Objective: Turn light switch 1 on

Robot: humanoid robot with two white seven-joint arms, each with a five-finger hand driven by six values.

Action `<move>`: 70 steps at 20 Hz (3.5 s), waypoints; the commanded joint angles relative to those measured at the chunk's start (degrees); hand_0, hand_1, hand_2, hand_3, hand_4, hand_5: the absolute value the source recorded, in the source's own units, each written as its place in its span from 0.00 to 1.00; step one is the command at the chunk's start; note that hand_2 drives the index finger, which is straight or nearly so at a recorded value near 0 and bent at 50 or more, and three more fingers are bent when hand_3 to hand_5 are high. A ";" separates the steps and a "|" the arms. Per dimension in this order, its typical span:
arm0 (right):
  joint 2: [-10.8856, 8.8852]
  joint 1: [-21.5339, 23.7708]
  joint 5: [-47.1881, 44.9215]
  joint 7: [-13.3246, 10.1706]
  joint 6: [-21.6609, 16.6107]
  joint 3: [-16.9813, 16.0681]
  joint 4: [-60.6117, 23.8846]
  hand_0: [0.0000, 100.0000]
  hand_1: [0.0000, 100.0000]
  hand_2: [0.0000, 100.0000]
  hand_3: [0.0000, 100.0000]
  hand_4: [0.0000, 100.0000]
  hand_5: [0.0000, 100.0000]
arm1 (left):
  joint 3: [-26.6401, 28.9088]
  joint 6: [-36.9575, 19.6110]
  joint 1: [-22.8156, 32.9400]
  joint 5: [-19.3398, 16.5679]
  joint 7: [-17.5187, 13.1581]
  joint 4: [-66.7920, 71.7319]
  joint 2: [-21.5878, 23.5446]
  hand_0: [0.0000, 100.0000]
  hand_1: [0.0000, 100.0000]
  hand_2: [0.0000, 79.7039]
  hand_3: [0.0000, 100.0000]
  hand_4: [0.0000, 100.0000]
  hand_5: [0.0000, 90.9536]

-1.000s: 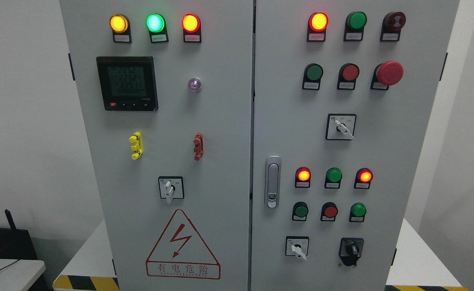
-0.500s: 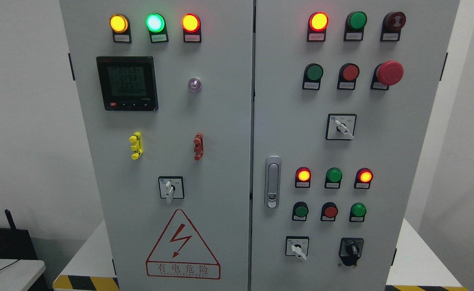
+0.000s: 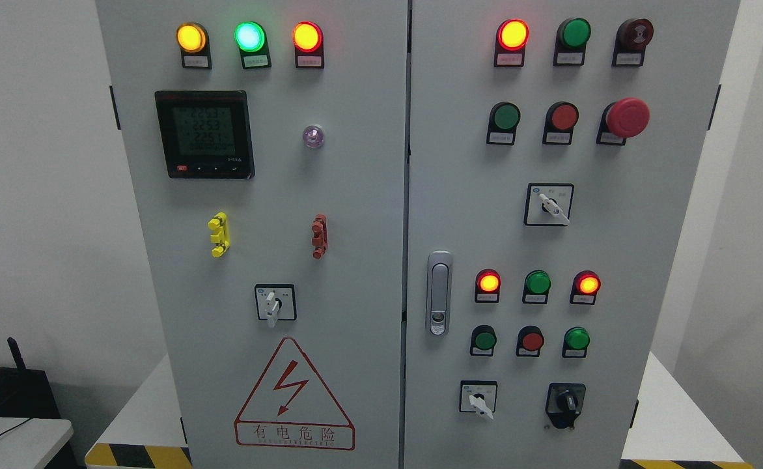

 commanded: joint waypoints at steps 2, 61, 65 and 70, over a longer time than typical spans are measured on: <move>0.00 0.00 -1.50 -0.02 0.01 1.14 0.08 0.12 0.39 0.00 0.00 0.00 0.00 | -10.49 0.60 -1.92 0.88 4.01 -6.86 1.63 0.25 0.27 0.40 0.61 0.68 0.57; 0.00 0.00 -1.50 -0.02 0.01 1.14 -0.01 0.12 0.39 0.00 0.00 0.00 0.00 | -46.79 40.67 -28.63 -13.35 37.32 -16.97 -10.41 0.20 0.49 0.64 0.74 0.86 0.89; 0.00 0.00 -1.50 -0.02 0.01 1.14 -0.01 0.12 0.39 0.00 0.00 0.00 0.00 | -46.53 41.55 -29.69 -15.02 37.67 -16.88 -10.76 0.20 0.50 0.63 0.74 0.85 0.88; 0.00 0.00 -1.50 -0.02 0.01 1.14 -0.01 0.12 0.39 0.00 0.00 0.00 0.00 | -43.46 42.60 -29.86 -15.03 38.64 -16.35 -10.85 0.20 0.50 0.62 0.73 0.85 0.88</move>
